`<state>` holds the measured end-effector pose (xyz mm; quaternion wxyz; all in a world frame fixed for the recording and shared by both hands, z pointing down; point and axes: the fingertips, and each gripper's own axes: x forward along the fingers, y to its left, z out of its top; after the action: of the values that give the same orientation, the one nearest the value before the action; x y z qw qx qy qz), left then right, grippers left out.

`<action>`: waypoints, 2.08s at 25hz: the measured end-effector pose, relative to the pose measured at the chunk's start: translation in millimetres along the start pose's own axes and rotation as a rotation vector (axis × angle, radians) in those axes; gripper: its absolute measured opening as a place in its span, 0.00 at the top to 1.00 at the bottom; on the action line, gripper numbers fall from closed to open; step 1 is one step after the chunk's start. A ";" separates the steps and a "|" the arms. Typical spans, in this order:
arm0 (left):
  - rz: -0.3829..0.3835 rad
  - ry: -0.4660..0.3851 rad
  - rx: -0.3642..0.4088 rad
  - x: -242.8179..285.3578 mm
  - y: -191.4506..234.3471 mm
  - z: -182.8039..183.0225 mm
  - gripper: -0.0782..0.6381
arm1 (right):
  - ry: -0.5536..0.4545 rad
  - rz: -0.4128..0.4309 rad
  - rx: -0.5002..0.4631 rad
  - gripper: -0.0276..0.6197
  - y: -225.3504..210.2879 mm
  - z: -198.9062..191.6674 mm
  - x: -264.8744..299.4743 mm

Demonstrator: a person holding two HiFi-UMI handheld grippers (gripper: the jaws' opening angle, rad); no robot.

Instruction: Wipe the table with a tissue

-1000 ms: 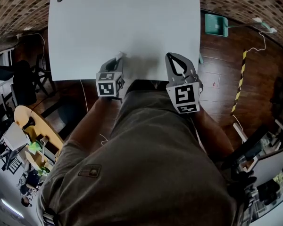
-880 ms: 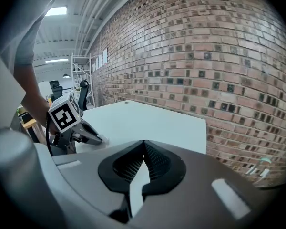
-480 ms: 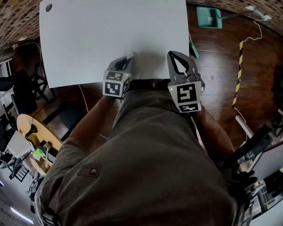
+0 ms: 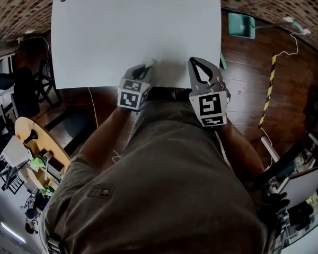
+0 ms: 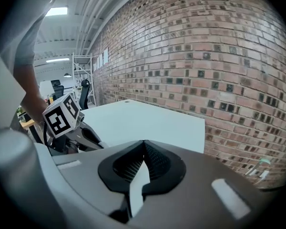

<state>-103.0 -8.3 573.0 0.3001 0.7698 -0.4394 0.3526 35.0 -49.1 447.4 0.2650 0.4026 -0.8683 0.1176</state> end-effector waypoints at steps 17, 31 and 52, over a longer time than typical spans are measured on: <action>0.167 0.007 -0.126 -35.5 87.8 -27.3 0.85 | -0.002 0.020 -0.025 0.93 36.0 14.9 15.2; 0.006 0.011 0.001 -7.0 38.9 -3.8 0.85 | 0.015 -0.068 0.014 0.94 31.1 5.3 2.0; -0.145 0.002 0.188 -17.1 9.5 -15.6 0.85 | 0.052 -0.158 0.038 0.94 52.1 -6.4 -15.9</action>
<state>-122.0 7.6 569.6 0.2518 0.8240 -0.3472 0.3702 6.2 -2.5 444.4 0.2883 0.4716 -0.8242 0.1235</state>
